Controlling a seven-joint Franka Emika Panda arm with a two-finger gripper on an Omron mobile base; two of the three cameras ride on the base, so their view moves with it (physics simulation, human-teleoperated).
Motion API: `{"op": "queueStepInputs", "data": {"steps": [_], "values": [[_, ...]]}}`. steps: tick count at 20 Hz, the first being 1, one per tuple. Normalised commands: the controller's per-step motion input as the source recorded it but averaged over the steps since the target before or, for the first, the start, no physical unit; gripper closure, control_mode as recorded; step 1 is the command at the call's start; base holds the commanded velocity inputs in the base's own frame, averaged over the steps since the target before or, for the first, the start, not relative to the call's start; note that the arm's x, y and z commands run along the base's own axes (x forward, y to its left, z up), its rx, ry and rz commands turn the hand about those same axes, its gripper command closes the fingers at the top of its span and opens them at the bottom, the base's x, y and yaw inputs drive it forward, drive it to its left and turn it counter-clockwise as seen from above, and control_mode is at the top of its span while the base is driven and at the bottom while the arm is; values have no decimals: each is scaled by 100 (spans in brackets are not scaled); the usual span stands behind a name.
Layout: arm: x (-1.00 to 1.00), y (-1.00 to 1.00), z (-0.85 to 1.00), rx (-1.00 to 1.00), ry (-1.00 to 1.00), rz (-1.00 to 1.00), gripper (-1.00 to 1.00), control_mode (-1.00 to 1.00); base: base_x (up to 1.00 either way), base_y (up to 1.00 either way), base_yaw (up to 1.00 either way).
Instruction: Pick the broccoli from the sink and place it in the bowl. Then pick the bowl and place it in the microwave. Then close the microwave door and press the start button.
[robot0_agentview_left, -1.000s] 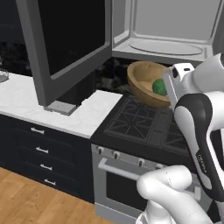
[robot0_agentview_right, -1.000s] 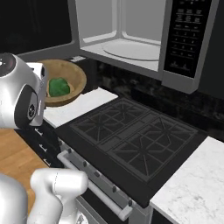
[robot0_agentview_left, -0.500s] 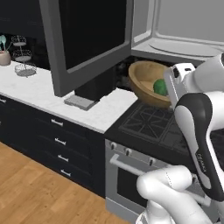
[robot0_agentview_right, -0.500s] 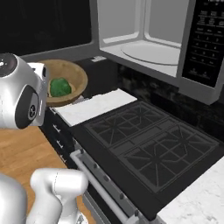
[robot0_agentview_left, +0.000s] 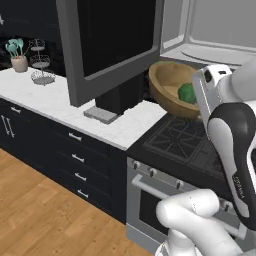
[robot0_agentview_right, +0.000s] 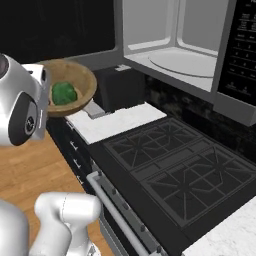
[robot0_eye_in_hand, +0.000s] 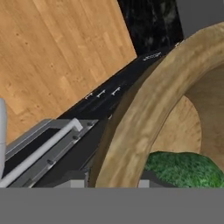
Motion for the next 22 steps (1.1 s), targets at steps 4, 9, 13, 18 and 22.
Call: {"op": "queueStepInputs", "data": {"steps": [4,9,13,18,22], "values": [[-11,-3,48,-2,1,-23,100,-100,0,0,0],[8,-29,9,-1,8,-29,100,-100,0,0,0],[33,-38,0,0,-1,-20,100,-100,0,0,0],[51,-32,5,-1,-3,-21,100,-100,0,0,0],[30,-36,3,-9,0,-17,100,-100,0,0,0]]}}
